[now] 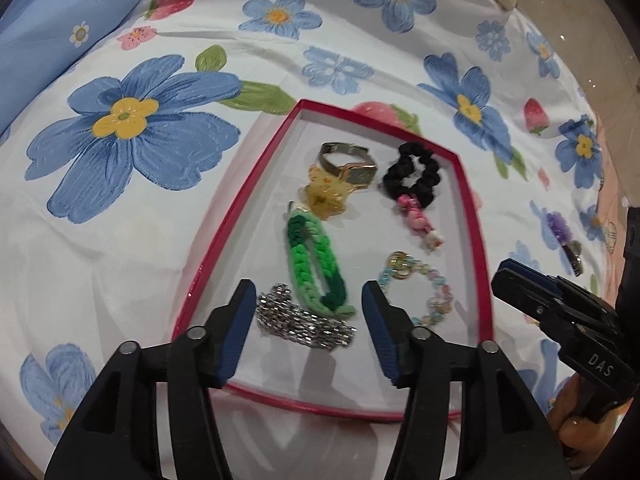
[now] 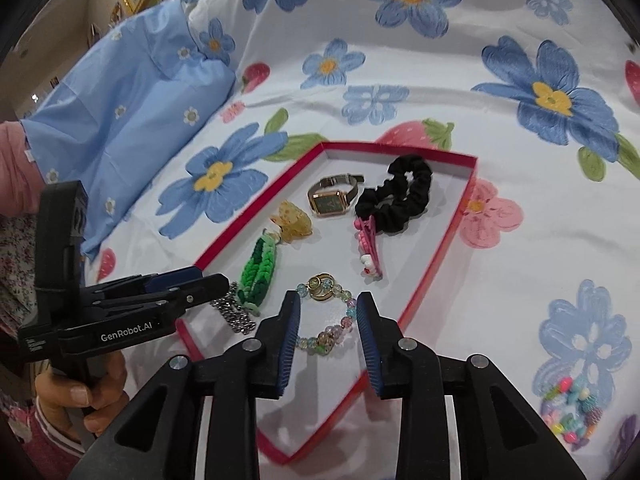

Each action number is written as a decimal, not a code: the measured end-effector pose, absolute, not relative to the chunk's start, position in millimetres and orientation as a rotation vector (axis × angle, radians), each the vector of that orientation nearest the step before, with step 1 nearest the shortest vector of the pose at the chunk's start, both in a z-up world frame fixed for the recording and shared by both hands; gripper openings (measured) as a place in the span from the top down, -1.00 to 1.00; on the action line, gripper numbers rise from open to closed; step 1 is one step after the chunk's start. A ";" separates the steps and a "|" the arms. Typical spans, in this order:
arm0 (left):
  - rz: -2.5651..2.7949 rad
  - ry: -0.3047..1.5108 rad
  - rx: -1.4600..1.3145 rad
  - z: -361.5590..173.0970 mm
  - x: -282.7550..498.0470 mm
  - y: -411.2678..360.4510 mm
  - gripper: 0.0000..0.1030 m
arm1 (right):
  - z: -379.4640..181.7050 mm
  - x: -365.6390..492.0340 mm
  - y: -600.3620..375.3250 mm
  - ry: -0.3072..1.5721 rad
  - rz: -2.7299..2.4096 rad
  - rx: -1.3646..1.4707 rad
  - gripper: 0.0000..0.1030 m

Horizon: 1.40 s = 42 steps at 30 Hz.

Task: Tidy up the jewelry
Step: 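Open both tools to release the chain and bracelet in the tray, then move both tools over the colorful bead bracelet and green hair ties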

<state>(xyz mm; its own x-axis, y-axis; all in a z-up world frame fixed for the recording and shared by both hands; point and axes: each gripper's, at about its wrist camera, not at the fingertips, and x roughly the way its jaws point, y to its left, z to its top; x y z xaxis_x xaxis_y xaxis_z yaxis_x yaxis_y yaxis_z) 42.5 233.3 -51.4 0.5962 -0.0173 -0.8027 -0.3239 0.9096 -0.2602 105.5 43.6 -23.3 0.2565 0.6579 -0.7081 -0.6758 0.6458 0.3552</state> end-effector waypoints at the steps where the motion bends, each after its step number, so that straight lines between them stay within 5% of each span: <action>1: 0.180 0.916 -0.404 -49.1 41.0 230.7 -0.07 | -19.8 103.8 36.7 0.939 0.900 -0.011 0.31; 20: 0.004 0.899 -0.313 -21.2 40.4 133.4 -0.29 | -6.9 86.4 -122.1 0.885 0.664 0.128 0.16; 42: -0.131 0.955 -0.212 -32.6 58.9 47.2 -0.29 | -40.1 59.1 -240.1 0.906 0.435 0.213 0.05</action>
<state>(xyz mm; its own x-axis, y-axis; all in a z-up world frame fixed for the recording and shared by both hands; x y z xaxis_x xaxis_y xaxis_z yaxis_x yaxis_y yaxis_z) 58.9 47.2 -32.6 0.5718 -0.2040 -0.7946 0.0174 0.9714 -0.2368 59.1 -240.1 -40.1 0.5376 0.4509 -0.7125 -0.2744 0.8926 0.3578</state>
